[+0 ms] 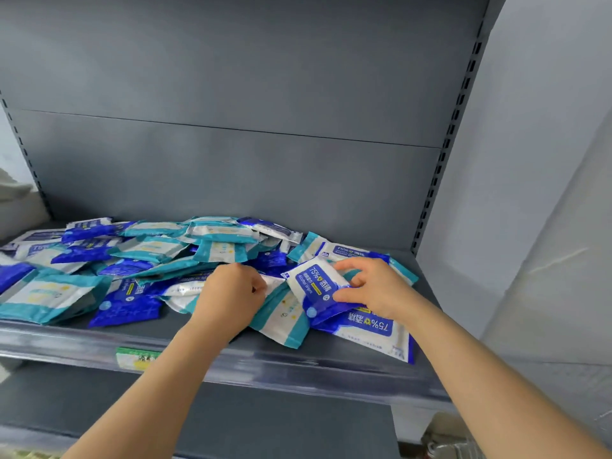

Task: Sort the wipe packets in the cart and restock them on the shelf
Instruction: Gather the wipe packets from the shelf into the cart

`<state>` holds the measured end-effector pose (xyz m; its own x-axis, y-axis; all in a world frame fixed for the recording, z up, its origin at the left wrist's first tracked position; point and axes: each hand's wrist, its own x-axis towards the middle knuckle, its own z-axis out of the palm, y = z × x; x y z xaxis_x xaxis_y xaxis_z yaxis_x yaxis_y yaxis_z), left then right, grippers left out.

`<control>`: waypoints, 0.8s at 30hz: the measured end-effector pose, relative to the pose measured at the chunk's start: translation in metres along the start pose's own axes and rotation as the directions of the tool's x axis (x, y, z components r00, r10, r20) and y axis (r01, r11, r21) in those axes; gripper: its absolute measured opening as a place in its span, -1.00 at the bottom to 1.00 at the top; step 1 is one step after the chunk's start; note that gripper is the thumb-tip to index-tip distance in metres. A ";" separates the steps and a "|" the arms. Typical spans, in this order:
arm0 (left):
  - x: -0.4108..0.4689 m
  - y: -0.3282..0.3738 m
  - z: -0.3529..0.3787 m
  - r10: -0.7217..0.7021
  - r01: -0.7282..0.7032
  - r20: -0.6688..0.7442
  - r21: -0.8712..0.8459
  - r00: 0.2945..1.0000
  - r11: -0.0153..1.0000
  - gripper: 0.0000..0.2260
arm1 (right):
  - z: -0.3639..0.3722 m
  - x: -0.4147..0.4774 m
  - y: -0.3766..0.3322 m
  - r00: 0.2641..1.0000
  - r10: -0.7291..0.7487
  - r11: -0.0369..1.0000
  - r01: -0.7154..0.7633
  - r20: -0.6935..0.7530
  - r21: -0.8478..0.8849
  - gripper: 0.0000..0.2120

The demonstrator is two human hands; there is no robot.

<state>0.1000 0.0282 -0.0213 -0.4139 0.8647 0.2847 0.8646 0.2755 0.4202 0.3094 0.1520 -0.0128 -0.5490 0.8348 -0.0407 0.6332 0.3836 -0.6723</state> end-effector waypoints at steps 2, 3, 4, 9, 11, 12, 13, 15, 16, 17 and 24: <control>0.000 0.013 0.002 -0.008 0.002 -0.056 -0.122 0.998 0.993 -0.86 | -0.011 0.006 0.004 0.997 -0.027 0.999 0.030 -0.075 0.035 -0.60; 0.000 0.021 0.003 -0.015 0.002 -0.070 -0.184 0.997 0.983 -0.88 | -0.016 0.011 0.007 0.992 -0.031 0.998 0.037 -0.123 0.049 -0.62; 0.000 0.026 0.006 -0.015 -0.002 -0.072 -0.233 0.997 0.973 -0.89 | -0.021 0.016 0.011 0.985 -0.026 0.998 0.037 -0.170 0.060 -0.65; 0.004 0.030 0.022 0.015 -0.007 0.054 -0.148 0.998 0.989 -0.84 | -0.029 0.043 0.034 0.974 0.021 0.995 0.002 -0.226 0.098 -0.59; 0.005 0.025 0.017 -0.035 0.038 0.135 -0.019 0.990 0.999 -0.63 | -0.032 0.049 0.040 0.981 0.041 0.998 -0.031 -0.192 0.053 -0.49; 0.006 0.023 0.014 -0.083 0.082 0.193 0.010 0.978 0.997 -0.49 | -0.035 0.052 0.042 0.984 0.048 0.999 -0.049 -0.171 -0.004 -0.43; 0.007 0.024 0.012 -0.130 0.128 0.251 0.028 0.959 0.991 -0.39 | -0.037 0.054 0.043 0.988 0.055 0.996 -0.065 -0.143 -0.065 -0.36; 0.011 0.030 0.009 -0.166 0.148 0.311 0.079 0.936 0.986 -0.30 | -0.042 0.056 0.045 0.994 0.097 0.989 -0.102 -0.045 -0.109 -0.22; 0.013 0.034 0.010 -0.167 0.137 0.324 0.113 0.931 0.984 -0.29 | -0.045 0.056 0.043 0.992 0.125 0.987 -0.123 0.018 -0.104 -0.17; 0.015 0.037 0.011 -0.177 0.138 0.336 0.137 0.925 0.981 -0.30 | -0.047 0.058 0.043 0.987 0.148 0.986 -0.141 0.067 -0.092 -0.14; 0.015 0.055 0.023 -0.272 0.269 0.262 0.046 0.926 0.962 -0.37 | -0.052 0.061 0.052 0.981 0.172 0.982 -0.164 0.084 -0.094 -0.39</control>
<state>0.1481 0.0660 -0.0140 -0.5434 0.8360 -0.0763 0.7336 0.5171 0.4410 0.3370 0.2430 -0.0117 -0.4756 0.8522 -0.2179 0.7634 0.2768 -0.5836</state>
